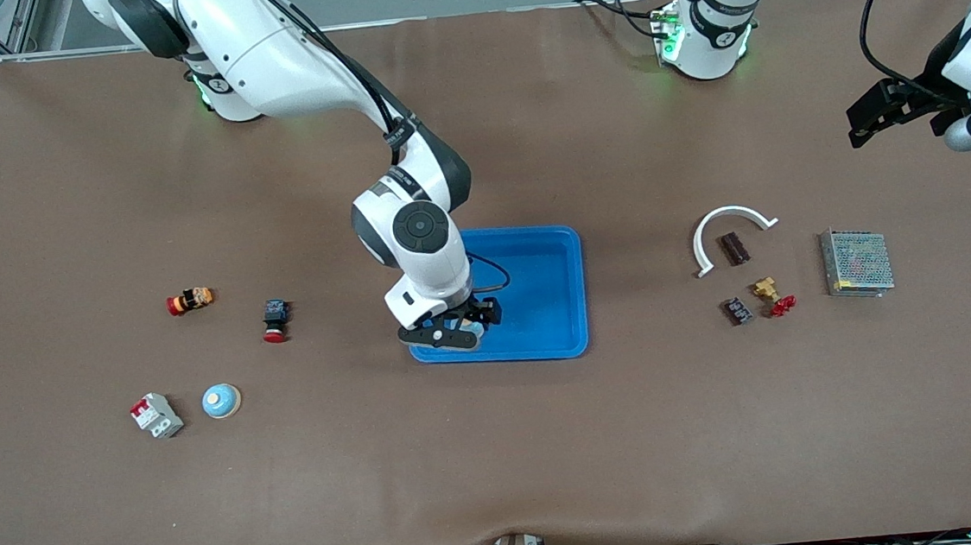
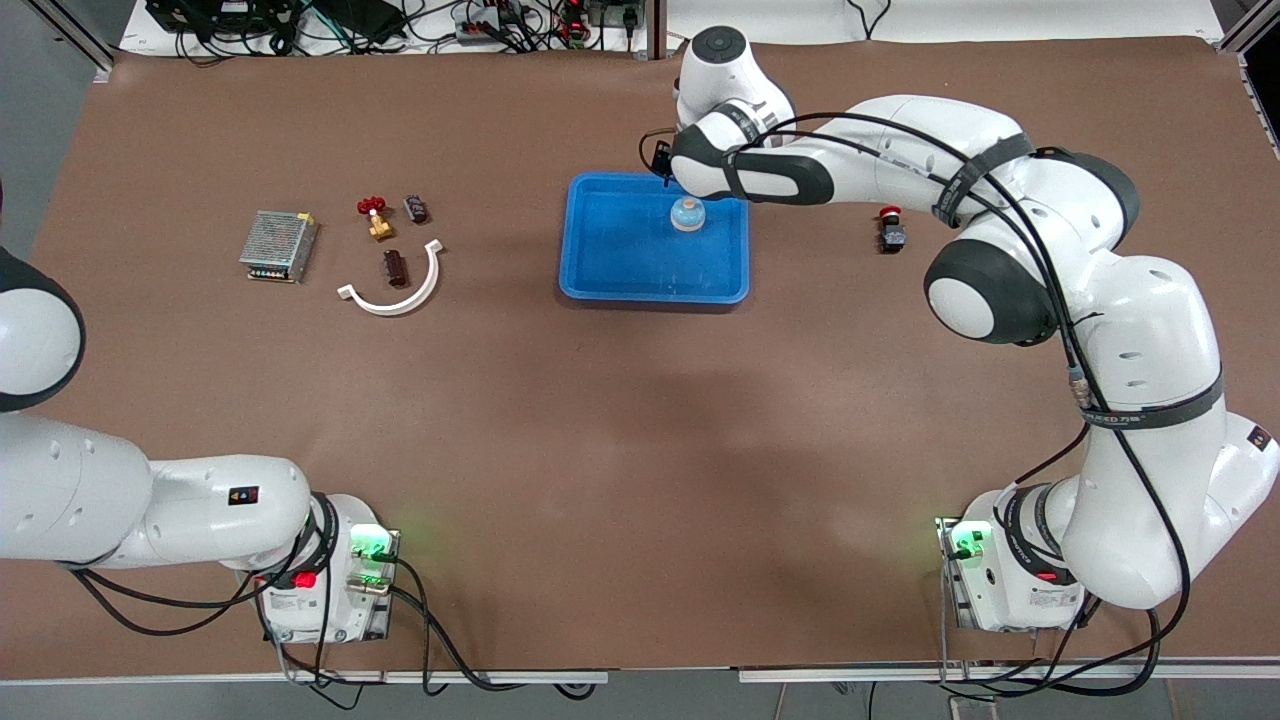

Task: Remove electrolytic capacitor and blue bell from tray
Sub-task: 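Reach the second bell with the right gripper while the left gripper withdraws, then grasp the second light-blue bell in the tray with the right gripper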

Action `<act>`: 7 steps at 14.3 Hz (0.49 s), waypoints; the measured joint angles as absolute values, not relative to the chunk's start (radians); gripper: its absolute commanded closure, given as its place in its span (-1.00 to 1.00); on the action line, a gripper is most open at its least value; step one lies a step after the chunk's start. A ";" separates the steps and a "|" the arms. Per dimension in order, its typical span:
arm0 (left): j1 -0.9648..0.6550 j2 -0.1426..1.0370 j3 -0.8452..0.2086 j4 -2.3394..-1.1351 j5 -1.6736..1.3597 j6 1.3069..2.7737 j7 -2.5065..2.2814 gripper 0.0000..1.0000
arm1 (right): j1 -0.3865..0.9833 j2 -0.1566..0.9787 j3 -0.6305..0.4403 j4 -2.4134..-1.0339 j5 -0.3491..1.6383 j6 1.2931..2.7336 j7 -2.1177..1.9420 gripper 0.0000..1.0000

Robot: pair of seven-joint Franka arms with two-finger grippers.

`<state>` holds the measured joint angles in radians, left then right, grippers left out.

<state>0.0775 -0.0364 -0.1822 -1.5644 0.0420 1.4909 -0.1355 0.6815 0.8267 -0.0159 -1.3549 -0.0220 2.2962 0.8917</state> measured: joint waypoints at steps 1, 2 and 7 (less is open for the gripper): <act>0.078 -0.036 -0.182 -1.566 0.042 1.491 -0.135 -1.00 | 0.685 0.835 -0.016 -1.355 -0.022 2.306 0.892 -1.00; 0.078 -0.036 -0.181 -1.567 0.041 1.491 -0.135 -1.00 | 0.687 0.840 -0.016 -1.355 -0.022 2.311 0.892 -1.00; 0.078 -0.036 -0.177 -1.575 0.027 1.492 -0.135 -1.00 | 0.687 0.852 -0.017 -1.355 -0.023 2.313 0.892 -1.00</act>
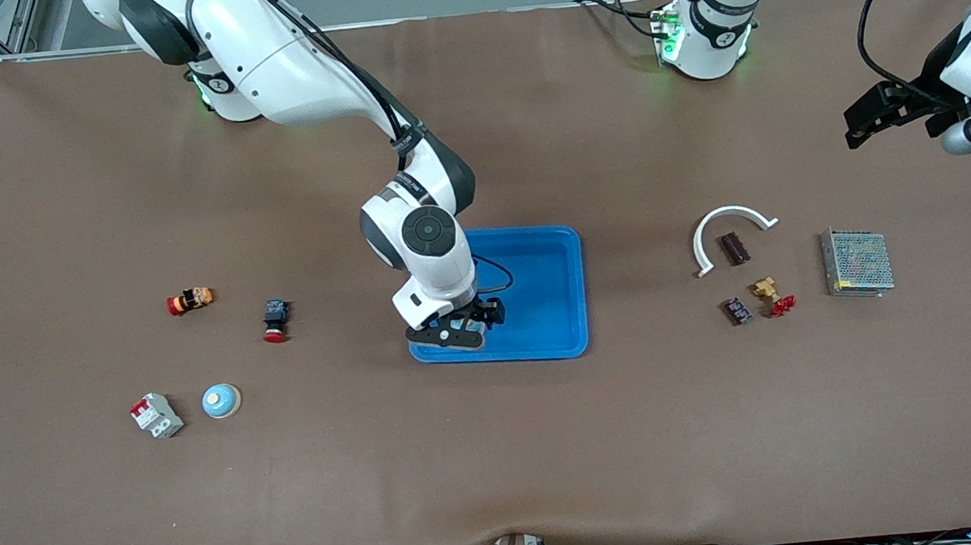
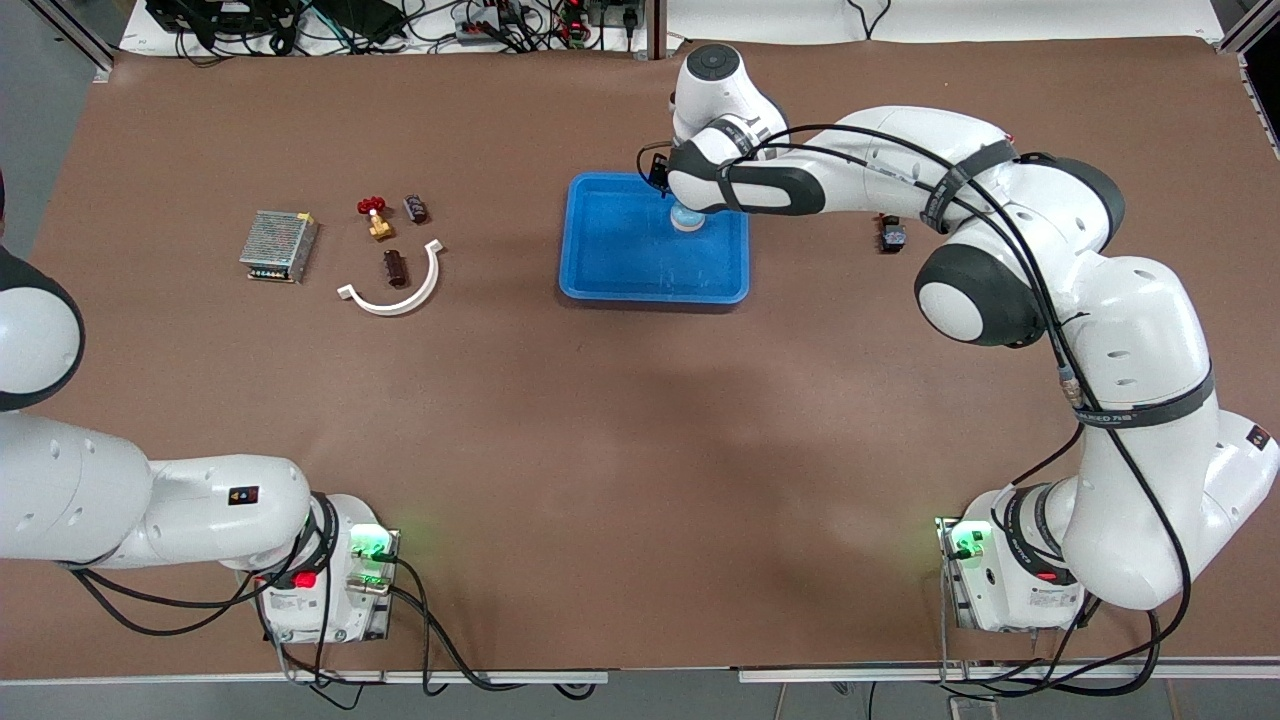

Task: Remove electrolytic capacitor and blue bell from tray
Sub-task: 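Grasp the second light-blue bell in the tray with the right gripper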

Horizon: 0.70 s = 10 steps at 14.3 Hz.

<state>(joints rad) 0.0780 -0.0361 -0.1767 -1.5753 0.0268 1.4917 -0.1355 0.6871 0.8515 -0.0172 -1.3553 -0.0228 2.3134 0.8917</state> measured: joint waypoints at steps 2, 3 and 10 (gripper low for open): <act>0.078 -0.036 -0.177 -1.575 0.027 1.492 -0.135 -1.00 | 0.687 0.858 -0.018 -1.356 -0.031 2.318 0.892 -1.00; 0.078 -0.036 -0.177 -1.575 0.026 1.492 -0.135 -1.00 | 0.687 0.863 -0.018 -1.356 -0.037 2.322 0.892 -1.00; 0.077 -0.036 -0.180 -1.575 0.026 1.491 -0.138 -1.00 | 0.687 0.891 -0.019 -1.356 -0.044 2.352 0.892 -1.00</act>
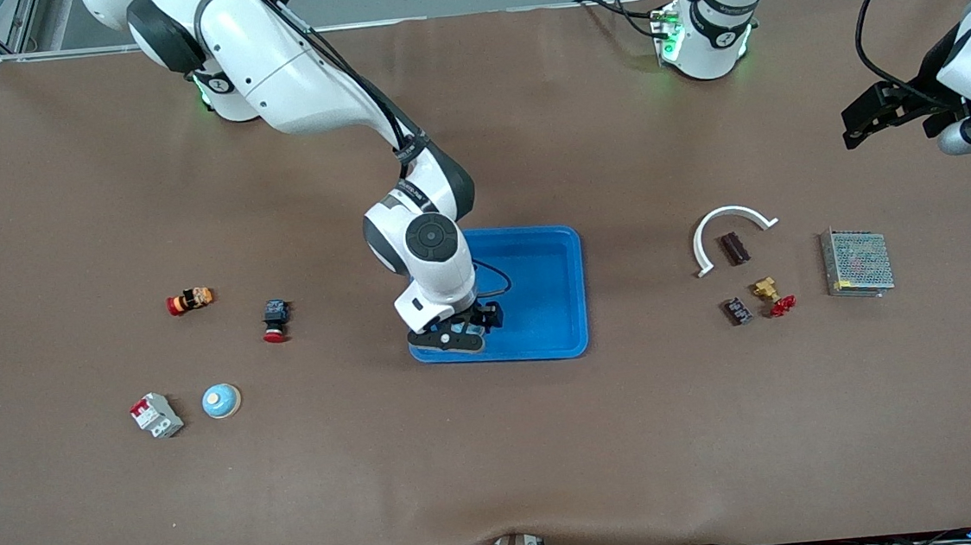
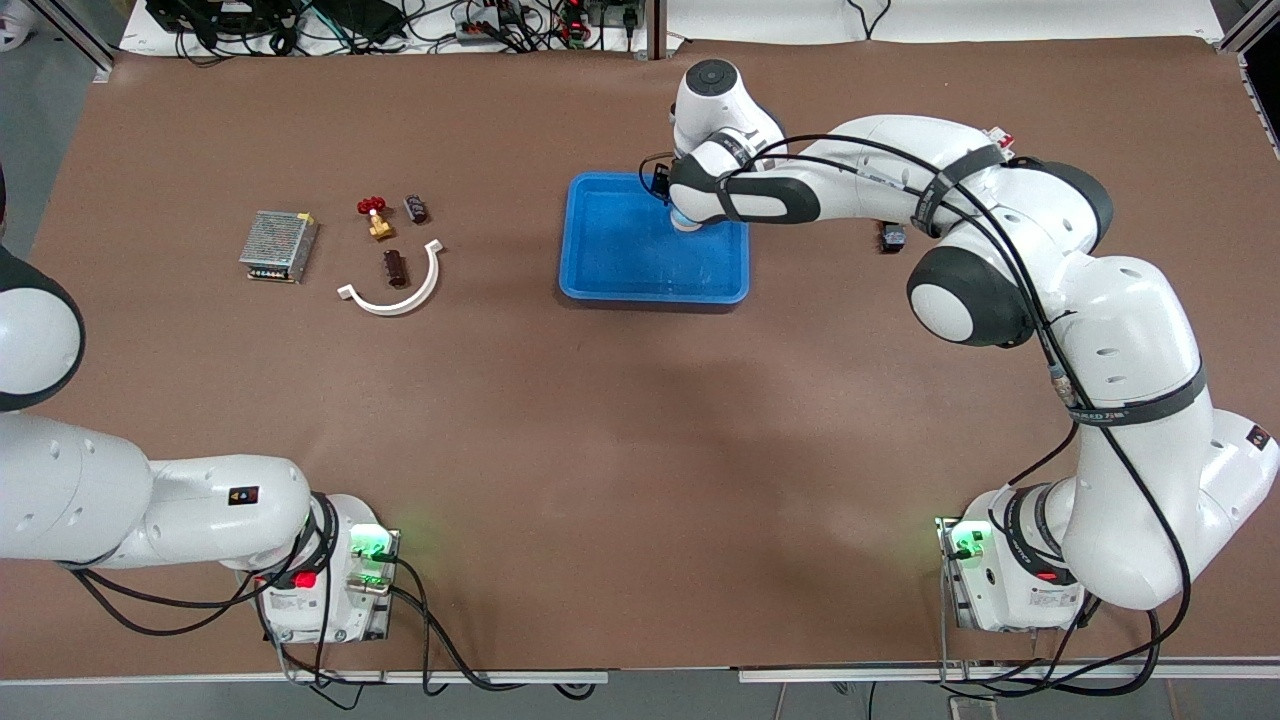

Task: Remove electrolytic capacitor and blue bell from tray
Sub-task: 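Grasp the second light-blue bell in the tray with the right gripper, then carry the bell with the right gripper beside the first bell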

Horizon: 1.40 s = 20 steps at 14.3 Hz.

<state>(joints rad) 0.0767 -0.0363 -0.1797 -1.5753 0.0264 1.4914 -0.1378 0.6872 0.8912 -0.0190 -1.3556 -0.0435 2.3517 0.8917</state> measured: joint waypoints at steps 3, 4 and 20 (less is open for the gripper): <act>0.077 -0.038 -0.178 -1.569 0.026 1.491 -0.137 -1.00 | 0.687 0.898 -0.019 -1.356 -0.044 2.358 0.892 -1.00; 0.077 -0.040 -0.178 -1.565 0.026 1.491 -0.137 -1.00 | 0.687 0.898 -0.019 -1.356 -0.044 2.358 0.892 -1.00; 0.078 -0.043 -0.174 -1.560 0.026 1.491 -0.137 -1.00 | 0.688 0.898 -0.019 -1.353 -0.044 2.365 0.892 -0.14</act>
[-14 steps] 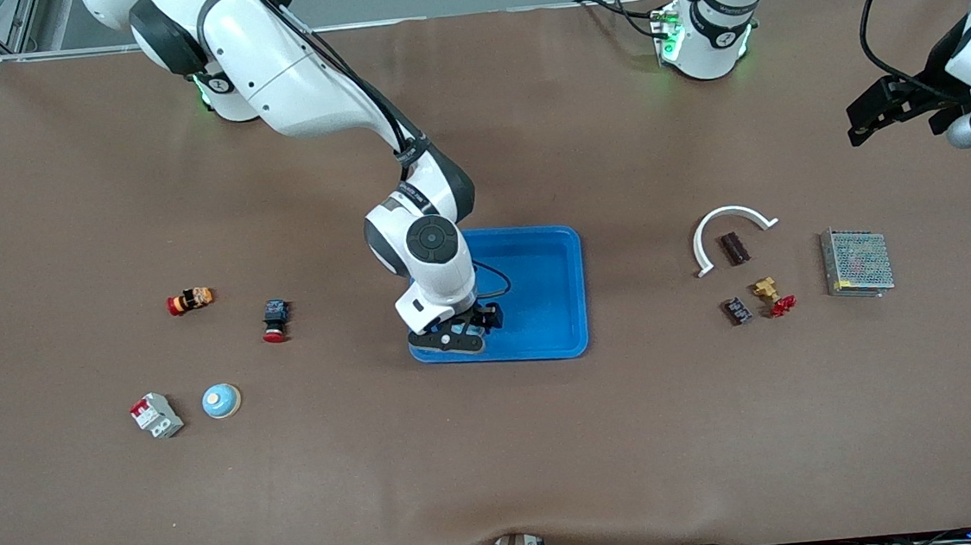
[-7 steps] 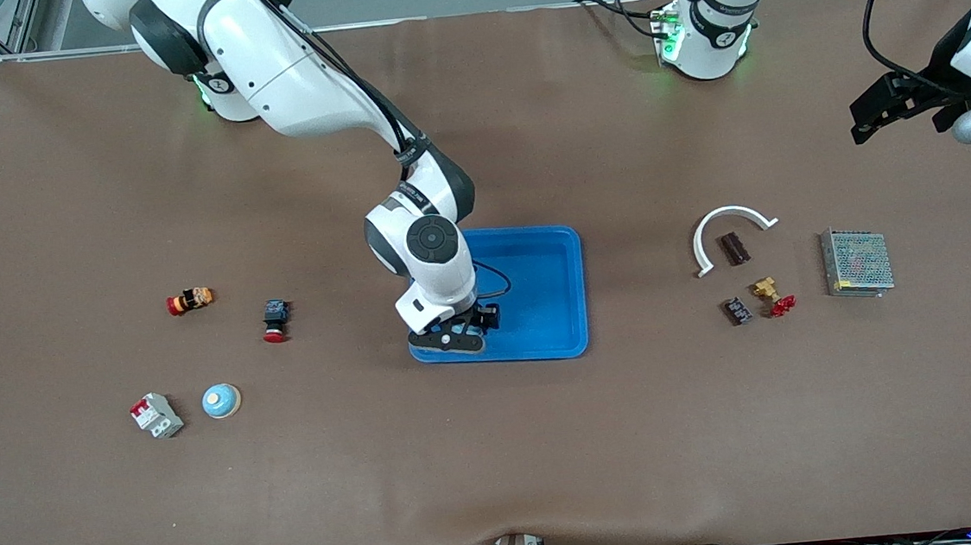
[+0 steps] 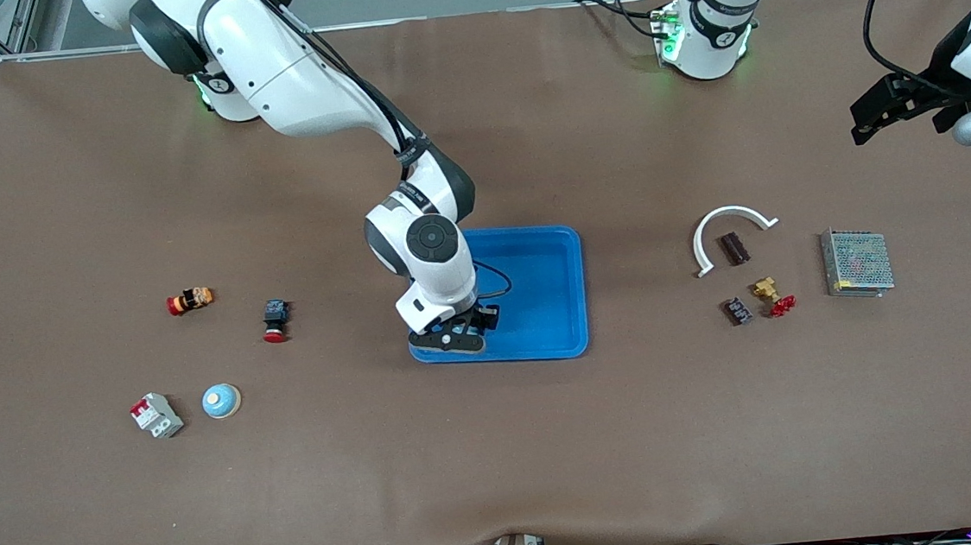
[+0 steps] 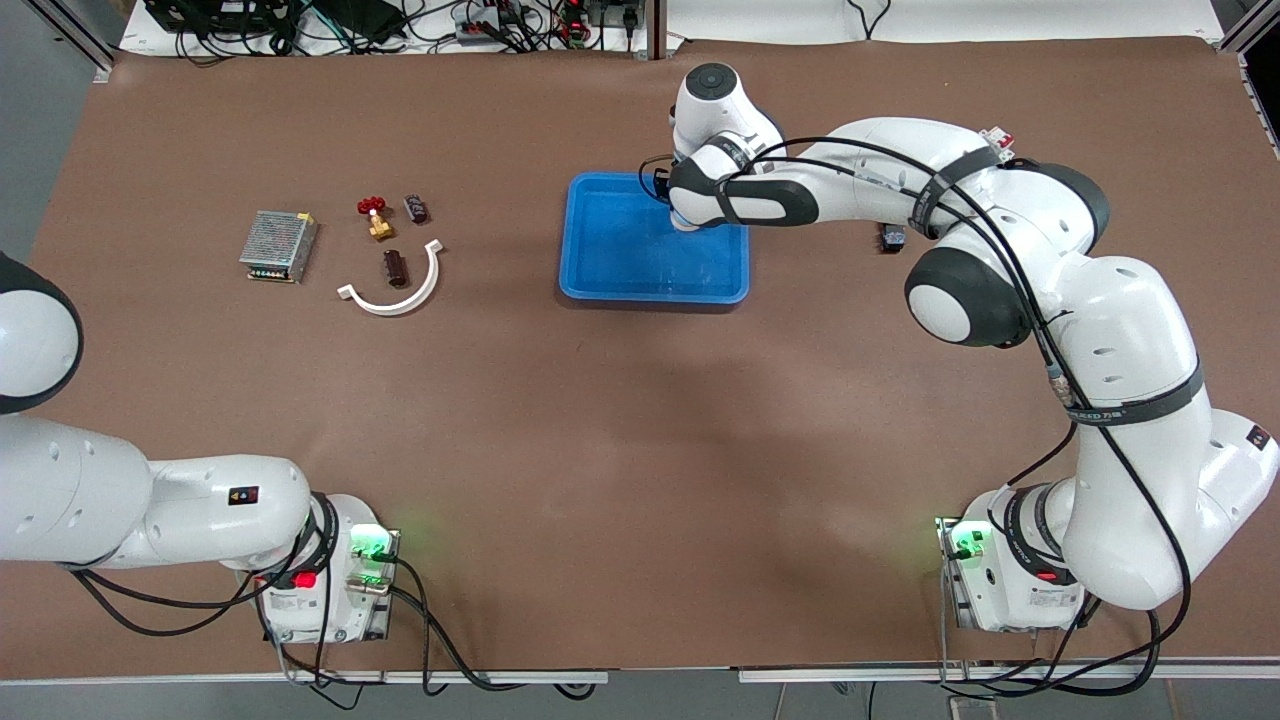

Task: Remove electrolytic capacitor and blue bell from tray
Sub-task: 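Carry the bell with the right gripper beside the first bell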

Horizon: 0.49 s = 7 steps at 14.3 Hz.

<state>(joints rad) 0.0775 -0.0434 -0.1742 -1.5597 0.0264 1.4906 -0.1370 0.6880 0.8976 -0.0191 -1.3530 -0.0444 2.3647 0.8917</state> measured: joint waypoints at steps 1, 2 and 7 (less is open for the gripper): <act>0.077 -0.043 -0.174 -1.560 0.026 1.491 -0.137 -1.00 | 0.688 0.898 -0.019 -1.352 -0.044 2.365 0.892 -0.14; 0.077 -0.042 -0.174 -1.560 0.026 1.491 -0.137 -1.00 | 0.688 0.897 -0.019 -1.349 -0.044 2.365 0.892 -0.14; 0.077 -0.035 -0.174 -1.561 0.026 1.491 -0.137 -1.00 | 0.687 0.870 -0.026 -1.337 -0.044 2.314 0.874 -0.14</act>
